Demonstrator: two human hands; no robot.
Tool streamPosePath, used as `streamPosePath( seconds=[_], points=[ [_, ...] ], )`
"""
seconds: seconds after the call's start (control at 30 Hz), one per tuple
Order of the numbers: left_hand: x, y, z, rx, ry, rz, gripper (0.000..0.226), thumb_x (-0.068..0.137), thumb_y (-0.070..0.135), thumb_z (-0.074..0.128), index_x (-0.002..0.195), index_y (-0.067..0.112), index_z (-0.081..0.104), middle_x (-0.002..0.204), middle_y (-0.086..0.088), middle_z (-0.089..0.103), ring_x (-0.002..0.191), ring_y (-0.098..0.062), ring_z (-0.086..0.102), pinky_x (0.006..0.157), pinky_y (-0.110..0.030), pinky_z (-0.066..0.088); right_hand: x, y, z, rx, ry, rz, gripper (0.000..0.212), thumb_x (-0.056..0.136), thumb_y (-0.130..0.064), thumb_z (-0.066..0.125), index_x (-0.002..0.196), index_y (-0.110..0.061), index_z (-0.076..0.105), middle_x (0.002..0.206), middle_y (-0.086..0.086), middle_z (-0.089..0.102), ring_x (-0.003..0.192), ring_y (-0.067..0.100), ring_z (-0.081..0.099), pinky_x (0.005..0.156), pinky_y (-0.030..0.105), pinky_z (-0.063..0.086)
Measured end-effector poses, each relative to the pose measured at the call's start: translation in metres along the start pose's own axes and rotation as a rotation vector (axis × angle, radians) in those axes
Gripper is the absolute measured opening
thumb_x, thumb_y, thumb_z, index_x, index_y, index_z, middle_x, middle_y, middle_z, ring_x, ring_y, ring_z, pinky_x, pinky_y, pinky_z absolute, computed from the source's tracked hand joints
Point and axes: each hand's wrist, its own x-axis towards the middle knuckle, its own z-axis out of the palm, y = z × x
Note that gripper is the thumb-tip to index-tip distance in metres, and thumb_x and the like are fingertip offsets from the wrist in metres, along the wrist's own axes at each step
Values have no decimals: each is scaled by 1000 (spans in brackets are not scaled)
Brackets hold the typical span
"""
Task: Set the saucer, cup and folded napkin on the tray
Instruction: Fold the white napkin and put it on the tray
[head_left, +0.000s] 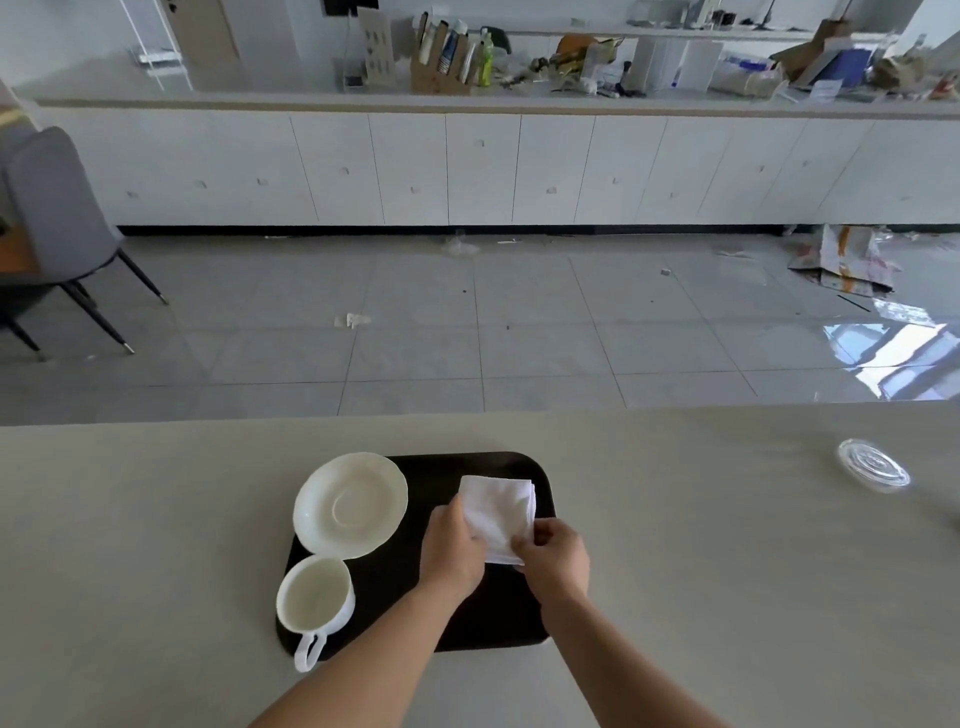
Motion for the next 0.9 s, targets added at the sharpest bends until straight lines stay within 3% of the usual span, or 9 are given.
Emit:
streamPosePath(
  seconds=[0.27,0.37,0.5,0.6,0.77,0.83,0.9],
  points=[
    [-3,-16,8,140,-10,81,48,93,5,53,141,11,50,145,-8,51,128,-27,49,106,-35,44,4,-2,3,-252,-67,-74,18,86,-26,64,88,-9,60,77,2,66,73,22,66,62,35,52],
    [-13,-19,5,110,11,102,46,92,5,56,138,10,52,141,-6,52,126,-24,50,100,-28,43,3,-2,-5,-390,-57,-138,24,87,-31,64,91,-10,54,77,-1,61,72,20,59,59,29,41],
    [-31,-27,-6,69,57,150,45,92,9,59,136,16,56,132,1,54,119,-13,54,90,-14,38,-6,5,-19,-449,39,-247,24,89,-24,66,110,-15,61,96,1,63,87,24,63,70,29,43],
    [-43,-33,-15,61,61,167,44,92,11,58,135,19,58,129,4,56,119,-11,55,93,-13,37,-11,7,-24,-438,62,-276,16,88,-18,66,104,-15,68,92,-1,66,82,22,62,72,31,49],
    [-58,-41,-28,71,92,174,43,92,11,56,134,20,59,129,5,58,118,-11,58,97,-21,44,-14,5,-20,-447,13,-310,17,89,-18,67,106,-16,67,97,1,70,88,24,64,72,29,44],
    [-59,-42,-29,71,46,146,47,93,14,54,140,20,54,136,3,56,122,-13,56,100,-24,43,-10,3,-19,-475,23,-305,7,90,-21,67,90,-17,62,89,3,65,80,25,60,68,31,44],
    [-56,-38,-28,33,-48,84,55,95,18,53,149,17,44,148,-1,49,133,-17,50,105,-26,39,-5,3,-17,-506,35,-291,27,90,-23,67,71,-20,47,77,3,58,70,23,52,62,32,41]
  ],
)
